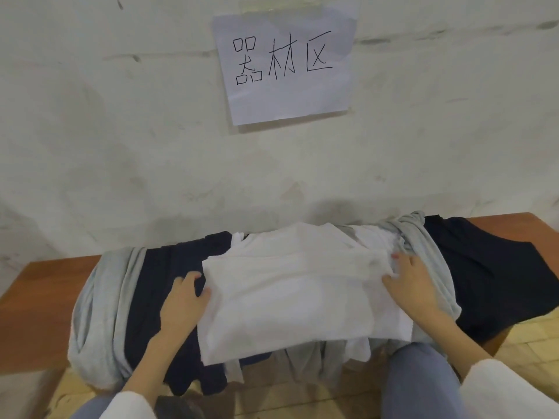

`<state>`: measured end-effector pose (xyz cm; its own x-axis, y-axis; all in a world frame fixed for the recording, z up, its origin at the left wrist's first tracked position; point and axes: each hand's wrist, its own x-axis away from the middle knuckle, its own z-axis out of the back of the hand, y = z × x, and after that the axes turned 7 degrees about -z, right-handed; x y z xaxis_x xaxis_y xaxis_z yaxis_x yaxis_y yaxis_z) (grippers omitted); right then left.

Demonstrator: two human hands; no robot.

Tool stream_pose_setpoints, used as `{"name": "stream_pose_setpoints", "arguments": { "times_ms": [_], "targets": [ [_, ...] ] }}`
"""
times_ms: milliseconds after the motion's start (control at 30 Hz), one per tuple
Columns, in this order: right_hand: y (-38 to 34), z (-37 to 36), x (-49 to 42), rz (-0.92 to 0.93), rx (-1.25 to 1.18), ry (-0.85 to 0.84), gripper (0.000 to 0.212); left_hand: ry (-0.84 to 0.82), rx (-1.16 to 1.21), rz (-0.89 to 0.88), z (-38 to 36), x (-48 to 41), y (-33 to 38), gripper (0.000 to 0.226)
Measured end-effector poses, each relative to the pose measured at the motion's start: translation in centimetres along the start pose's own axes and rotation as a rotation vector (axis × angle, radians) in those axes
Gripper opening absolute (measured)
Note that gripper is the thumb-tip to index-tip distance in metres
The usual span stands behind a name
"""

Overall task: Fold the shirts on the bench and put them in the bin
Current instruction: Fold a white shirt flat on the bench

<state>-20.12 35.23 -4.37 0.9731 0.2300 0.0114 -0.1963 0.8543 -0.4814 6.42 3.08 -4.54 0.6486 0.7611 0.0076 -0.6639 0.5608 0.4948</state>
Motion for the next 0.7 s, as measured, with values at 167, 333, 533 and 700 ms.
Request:
{"name": "stream_pose_setpoints", "arguments": {
  "times_ms": [167, 333, 533, 700],
  "targets": [
    [-3.0, -2.9, -4.5, 0.130, 0.081, -0.069, 0.035, -0.022, 0.081, -0.008, -1.4, -5.6, 0.9, 0.047],
    [-3.1, -4.2, -6.5, 0.119, 0.182, -0.166, 0.036, 0.037, -0.002, -0.133, -1.7, -7.7, 0.5, 0.008],
    [-3.8, -3.7, -8.0, 0.059, 0.040, -0.273, 0.040, -0.058, -0.006, -0.084, -1.2, -9.5, -0.1, 0.013],
    [-6.5, -4.3, -9.5, 0.234, -0.005, -0.189, 0.027, 0.024, 0.012, -0.294, -2.3, -10.7, 4.2, 0.020]
  ]
}}
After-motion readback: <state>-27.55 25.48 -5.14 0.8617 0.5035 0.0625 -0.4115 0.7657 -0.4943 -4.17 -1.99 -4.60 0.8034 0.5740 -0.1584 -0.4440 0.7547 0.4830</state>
